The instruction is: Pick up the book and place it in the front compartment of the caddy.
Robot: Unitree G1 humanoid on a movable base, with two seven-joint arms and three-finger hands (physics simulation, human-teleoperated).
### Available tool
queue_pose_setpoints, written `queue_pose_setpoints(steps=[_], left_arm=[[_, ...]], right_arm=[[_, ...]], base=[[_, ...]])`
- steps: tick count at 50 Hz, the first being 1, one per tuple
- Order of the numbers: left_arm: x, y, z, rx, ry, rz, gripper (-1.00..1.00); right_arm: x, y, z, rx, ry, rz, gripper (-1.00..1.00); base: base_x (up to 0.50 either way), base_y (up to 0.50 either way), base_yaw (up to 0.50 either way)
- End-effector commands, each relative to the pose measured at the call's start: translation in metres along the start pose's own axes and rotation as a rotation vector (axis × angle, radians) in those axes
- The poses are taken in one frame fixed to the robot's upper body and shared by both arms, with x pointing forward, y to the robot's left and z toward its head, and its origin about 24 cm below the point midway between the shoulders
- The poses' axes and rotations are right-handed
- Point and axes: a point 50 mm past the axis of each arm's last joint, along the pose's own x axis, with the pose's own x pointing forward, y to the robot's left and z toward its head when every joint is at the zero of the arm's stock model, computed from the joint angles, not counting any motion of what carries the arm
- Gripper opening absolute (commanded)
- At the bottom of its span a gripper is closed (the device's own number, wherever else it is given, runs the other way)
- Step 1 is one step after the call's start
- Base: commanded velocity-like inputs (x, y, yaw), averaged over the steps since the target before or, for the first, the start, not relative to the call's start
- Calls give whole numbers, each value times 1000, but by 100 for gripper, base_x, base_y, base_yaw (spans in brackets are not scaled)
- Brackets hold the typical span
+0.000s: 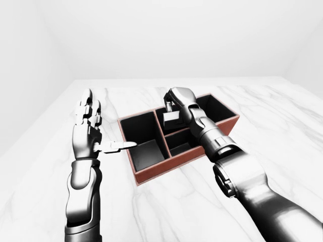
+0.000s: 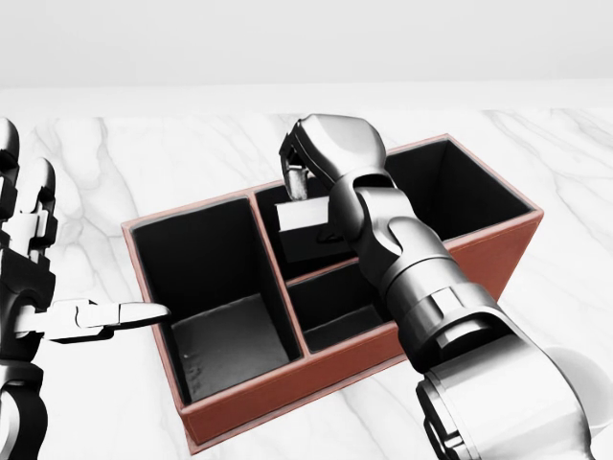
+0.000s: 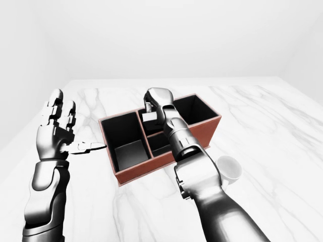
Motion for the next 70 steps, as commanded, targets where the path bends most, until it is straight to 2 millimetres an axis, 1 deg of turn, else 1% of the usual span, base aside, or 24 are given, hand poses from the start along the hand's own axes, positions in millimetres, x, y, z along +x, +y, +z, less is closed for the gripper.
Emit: queue_pose_setpoints(steps=[1,22,23,24,26,50,55,58,63,70], left_arm=[[0,0,0,1,2,-1,95],[0,0,-3,2,11,-2,95],[0,0,-2,1,10,-3,95],[0,-1,-3,0,13,-4,95],[0,-1,-1,1,5,-4,95],[0,-1,-3,4,12,-3,95],[2,1,-3,3,10,0,95],[1,1,1,1,-7,3,95],[1,1,-2,1,6,4,95],[1,1,-1,1,4,5,95]], right_arm=[[2,-9,2,-11,-10,-52,-100],[2,-8,2,-32,-14,-59,-100],[2,-8,2,-30,-12,-55,-17],[2,-8,3,-31,-14,-49,100],[2,-8,2,-34,-15,-55,100],[1,-8,0,-37,-9,-57,100],[1,-9,-4,-14,4,-57,100],[1,-10,-7,10,14,-62,100],[2,-18,-8,76,21,-83,100],[3,-36,-6,182,1,-125,100]], base=[[0,0,0],[0,0,0],[0,0,0],[0,0,0],[0,0,0],[0,0,0],[0,0,0],[0,0,0],[0,0,0],[0,0,0]])
